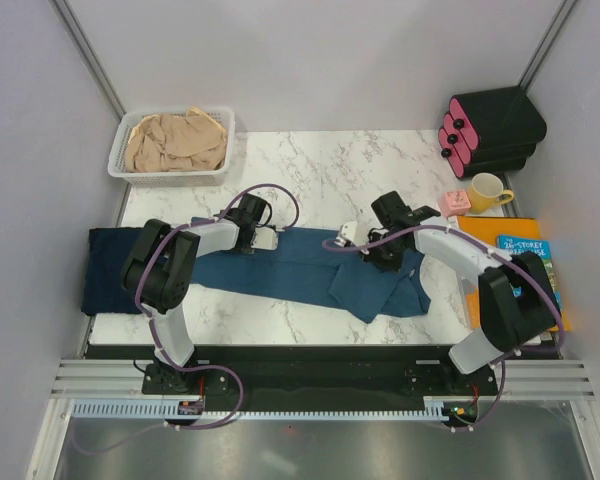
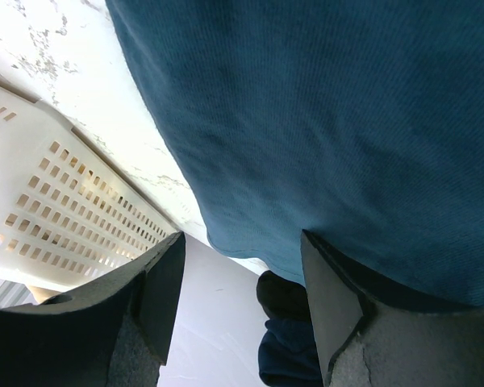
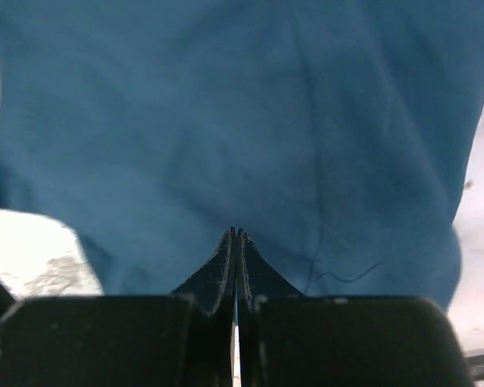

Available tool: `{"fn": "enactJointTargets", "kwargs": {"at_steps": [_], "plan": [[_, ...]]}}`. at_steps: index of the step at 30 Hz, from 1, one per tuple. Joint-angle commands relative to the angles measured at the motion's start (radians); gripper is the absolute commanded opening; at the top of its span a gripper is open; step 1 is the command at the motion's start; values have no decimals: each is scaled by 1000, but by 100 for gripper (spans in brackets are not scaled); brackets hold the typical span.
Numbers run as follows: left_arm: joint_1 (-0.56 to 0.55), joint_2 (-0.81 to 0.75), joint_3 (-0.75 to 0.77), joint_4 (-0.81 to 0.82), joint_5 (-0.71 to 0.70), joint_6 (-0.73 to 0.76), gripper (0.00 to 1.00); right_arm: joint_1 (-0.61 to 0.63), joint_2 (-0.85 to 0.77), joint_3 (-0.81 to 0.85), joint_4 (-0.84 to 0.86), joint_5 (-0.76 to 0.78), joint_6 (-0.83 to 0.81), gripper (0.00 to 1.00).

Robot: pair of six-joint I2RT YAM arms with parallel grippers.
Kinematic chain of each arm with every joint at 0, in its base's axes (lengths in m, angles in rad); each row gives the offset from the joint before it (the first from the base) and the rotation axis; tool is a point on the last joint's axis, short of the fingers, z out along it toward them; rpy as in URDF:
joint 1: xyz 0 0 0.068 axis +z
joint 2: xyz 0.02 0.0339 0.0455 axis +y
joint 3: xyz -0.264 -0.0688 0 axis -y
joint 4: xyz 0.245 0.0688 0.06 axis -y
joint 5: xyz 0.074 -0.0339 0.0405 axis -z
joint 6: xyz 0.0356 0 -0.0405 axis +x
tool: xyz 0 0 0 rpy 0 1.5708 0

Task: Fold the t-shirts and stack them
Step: Rotate the tshirt 90 degrees

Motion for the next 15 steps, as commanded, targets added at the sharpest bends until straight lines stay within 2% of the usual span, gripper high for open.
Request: {"fn": "enactJointTargets", "kwargs": {"at_steps": [1,9,15], "plan": [[-10,51,-35,-89,180,-81,67,-143,108,30,85,24,54,0],[-10,47,-39,-84,171,-87,67,-222,208,35,168,31,58,0],[-12,65,-10,-85,148,-99,67,-245,268,7,223,93,0,0]]}}
